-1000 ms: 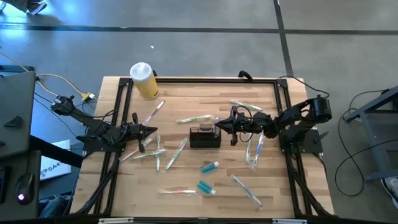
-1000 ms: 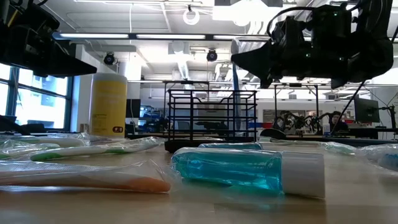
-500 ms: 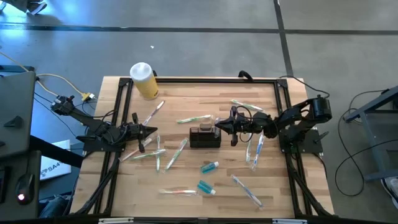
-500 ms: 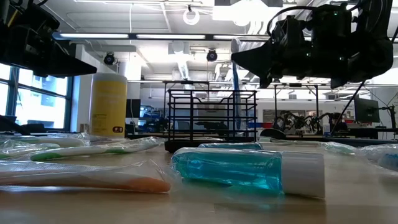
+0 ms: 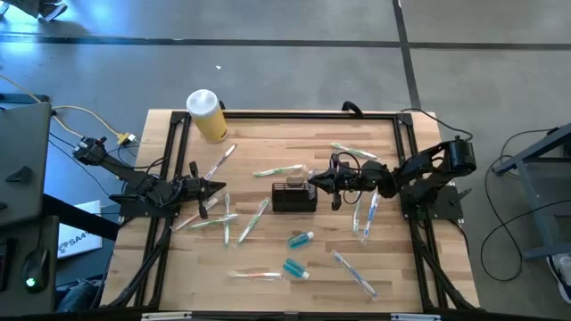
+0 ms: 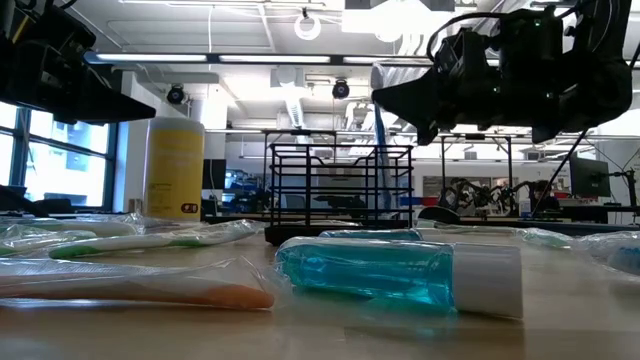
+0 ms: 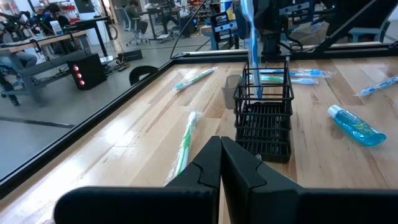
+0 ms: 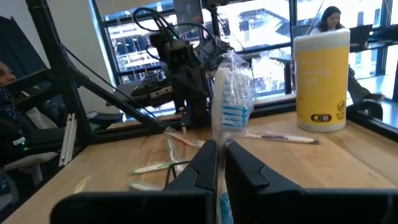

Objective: Pick & Place toothbrushing station
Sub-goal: Put the blue toothbrush into the wire organizer

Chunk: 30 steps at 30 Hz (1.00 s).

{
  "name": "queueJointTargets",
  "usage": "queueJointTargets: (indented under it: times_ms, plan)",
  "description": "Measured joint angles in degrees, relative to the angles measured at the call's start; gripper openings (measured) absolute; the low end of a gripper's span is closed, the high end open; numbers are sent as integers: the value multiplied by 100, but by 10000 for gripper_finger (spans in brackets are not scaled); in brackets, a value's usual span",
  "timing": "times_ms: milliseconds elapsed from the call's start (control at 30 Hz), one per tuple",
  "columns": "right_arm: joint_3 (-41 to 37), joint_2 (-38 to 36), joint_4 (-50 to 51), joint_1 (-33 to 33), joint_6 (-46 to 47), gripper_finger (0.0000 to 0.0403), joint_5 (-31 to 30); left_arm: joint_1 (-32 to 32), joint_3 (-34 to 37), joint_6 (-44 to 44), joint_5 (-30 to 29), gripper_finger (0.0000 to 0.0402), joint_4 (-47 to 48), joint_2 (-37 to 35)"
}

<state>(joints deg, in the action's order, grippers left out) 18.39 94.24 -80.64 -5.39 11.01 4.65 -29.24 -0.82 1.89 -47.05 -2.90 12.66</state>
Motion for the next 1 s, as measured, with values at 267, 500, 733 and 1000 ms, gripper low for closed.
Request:
queueJointTargets:
  times_ms: [267,500,733,1000]
  plan:
    - [0,0,115,-2,14,7,-20,1,0,0,-2,1,0,-1]
    - [0,-2,385,-88,12,7,-58,0,-1,-11,-2,1,-1,1]
    - [2,-4,516,-216,96,7,-110,-2,-1,-11,-2,1,0,-1]
    - [9,-9,640,-214,78,16,-89,0,0,-9,-2,1,1,1]
